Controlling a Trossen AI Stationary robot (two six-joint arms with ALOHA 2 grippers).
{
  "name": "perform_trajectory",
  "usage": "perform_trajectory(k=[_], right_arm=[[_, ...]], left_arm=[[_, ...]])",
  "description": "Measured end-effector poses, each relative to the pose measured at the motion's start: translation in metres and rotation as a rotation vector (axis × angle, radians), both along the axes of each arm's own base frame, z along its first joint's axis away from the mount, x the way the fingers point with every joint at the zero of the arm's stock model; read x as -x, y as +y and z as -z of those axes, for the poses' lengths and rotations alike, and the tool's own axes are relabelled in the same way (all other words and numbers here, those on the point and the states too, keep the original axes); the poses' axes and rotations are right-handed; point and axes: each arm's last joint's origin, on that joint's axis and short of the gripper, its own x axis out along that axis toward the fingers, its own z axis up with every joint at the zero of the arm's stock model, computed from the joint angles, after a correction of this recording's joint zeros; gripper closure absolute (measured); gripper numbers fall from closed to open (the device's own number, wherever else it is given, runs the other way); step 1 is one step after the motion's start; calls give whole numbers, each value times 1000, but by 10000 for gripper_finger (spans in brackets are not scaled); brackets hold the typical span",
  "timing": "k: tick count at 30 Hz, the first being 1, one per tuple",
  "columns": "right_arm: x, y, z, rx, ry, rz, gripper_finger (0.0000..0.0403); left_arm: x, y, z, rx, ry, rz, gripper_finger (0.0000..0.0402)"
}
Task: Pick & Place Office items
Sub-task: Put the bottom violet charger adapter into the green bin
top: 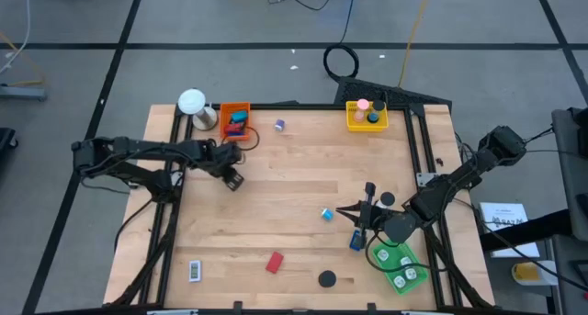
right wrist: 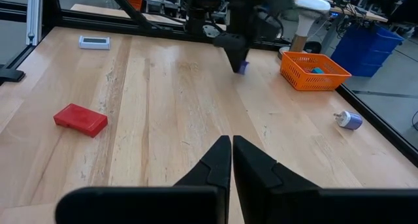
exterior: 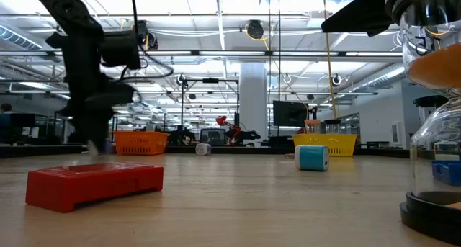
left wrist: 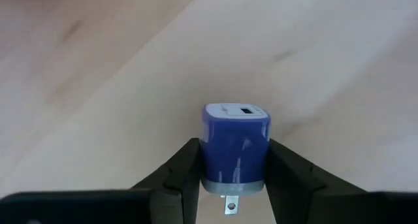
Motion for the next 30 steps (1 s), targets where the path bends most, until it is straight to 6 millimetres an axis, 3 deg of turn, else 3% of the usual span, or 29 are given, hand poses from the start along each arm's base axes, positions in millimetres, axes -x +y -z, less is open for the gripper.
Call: perform_trajectory(k=[11,20,30], right_arm=[[0,0,0,0,0,0,392],[0,0,0,0,0,0,395],[0,0,0,0,0,0,394]], left_arm=[[-70,-24,-21,-121,-675,353,269],[-95,-35,24,-29,-545,429,269],[-123,-36,22,27,-436,403,268]])
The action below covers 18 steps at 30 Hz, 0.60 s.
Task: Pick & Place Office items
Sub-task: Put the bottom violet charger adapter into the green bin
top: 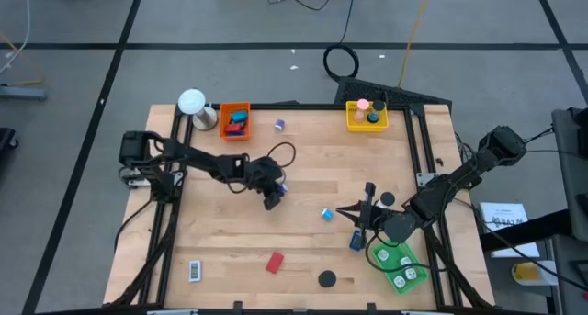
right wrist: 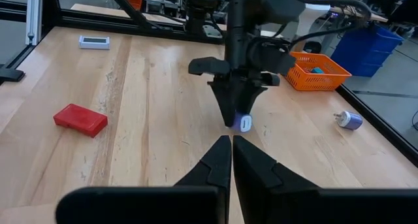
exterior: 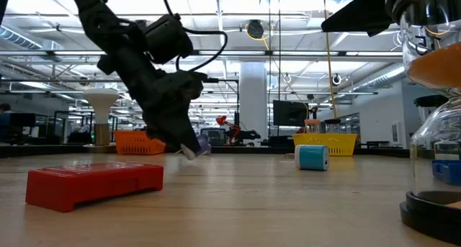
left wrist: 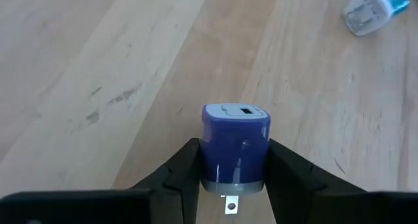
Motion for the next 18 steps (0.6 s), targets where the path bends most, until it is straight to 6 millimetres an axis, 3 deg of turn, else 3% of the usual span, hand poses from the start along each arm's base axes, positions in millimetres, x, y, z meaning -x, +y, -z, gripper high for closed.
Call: perform_trajectory(k=[7,18], right_arm=[[0,0,0,0,0,0,395],[0,0,0,0,0,0,398]], left_arm=[[-1,-4,-4,19,92,-25,220],[4,-10,-3,25,145,48,212]])
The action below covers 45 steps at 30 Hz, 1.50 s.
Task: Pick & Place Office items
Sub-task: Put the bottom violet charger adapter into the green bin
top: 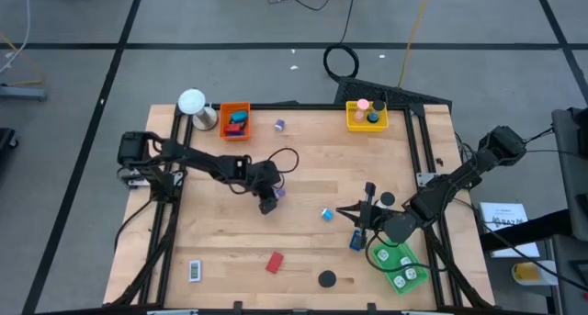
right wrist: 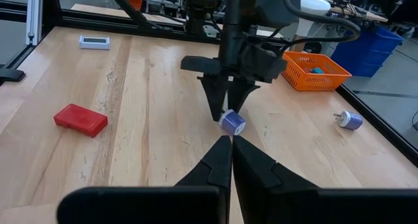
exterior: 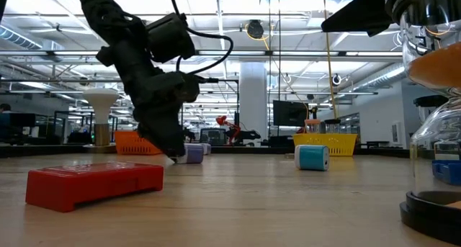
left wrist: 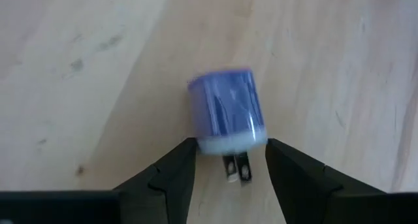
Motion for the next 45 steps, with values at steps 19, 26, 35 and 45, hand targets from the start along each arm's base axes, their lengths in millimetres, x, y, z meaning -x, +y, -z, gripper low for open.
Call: perform_trajectory(k=[19,26,35,45], right_arm=[[0,0,0,0,0,0,399],[0,0,0,-3,-3,0,399],[0,0,-1,-5,-7,0,399],[0,0,-1,-6,-8,0,399]], left_arm=[[-3,-47,-23,-91,-174,450,211],[7,-35,-55,-409,-151,488,197],[-1,-14,-41,-446,-166,617,123],[-10,-9,-33,-553,-217,756,116]])
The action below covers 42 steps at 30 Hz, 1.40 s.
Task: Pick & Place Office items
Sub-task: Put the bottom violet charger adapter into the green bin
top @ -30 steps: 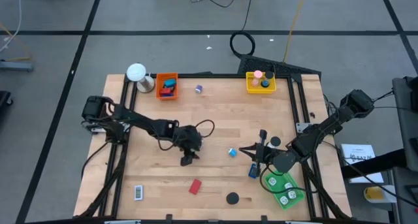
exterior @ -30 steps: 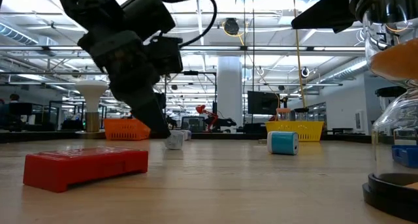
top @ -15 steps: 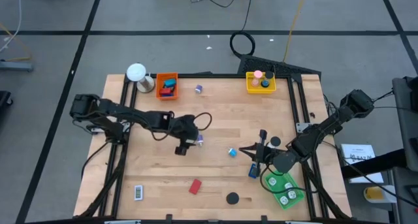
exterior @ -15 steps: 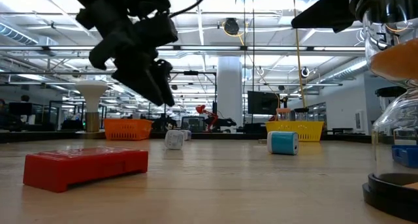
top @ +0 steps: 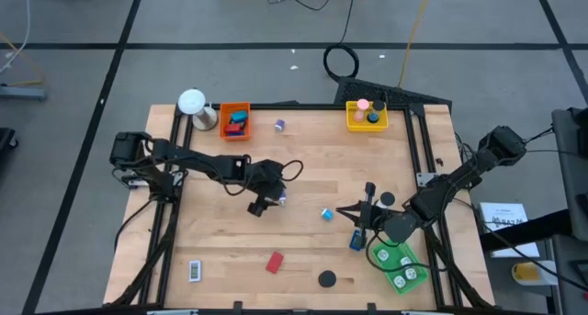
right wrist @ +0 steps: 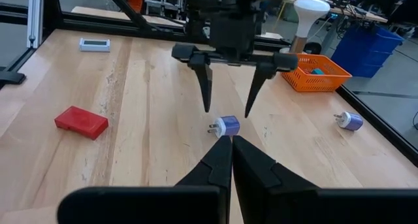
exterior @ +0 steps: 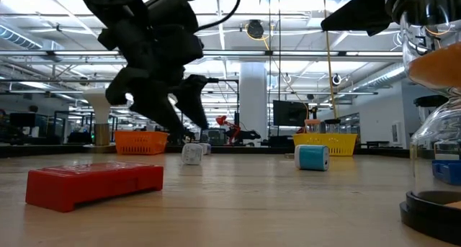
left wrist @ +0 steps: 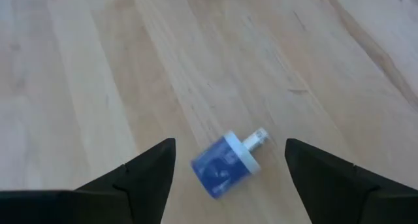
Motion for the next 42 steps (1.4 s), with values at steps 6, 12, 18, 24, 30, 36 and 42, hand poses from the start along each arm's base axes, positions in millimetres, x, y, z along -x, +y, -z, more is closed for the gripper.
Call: perform_trajectory(k=[6,12,18,24,30,36,42], right_arm=[[0,0,0,-2,-2,0,399],[0,0,0,-3,-4,0,399],[0,0,0,-4,-5,0,399],[0,0,0,-3,-4,0,399],[0,0,0,-3,-5,0,399],[0,0,0,-3,-4,0,399],[0,0,0,-3,-5,0,399]], left_arm=[[-4,6,13,-2,26,17,129],[-6,8,25,-17,55,35,130],[-1,7,28,21,119,-10,131],[3,2,30,85,182,-87,131],[1,-9,30,115,177,-117,131],[-4,-13,27,27,107,-127,131],[-8,-10,24,26,51,-53,131]])
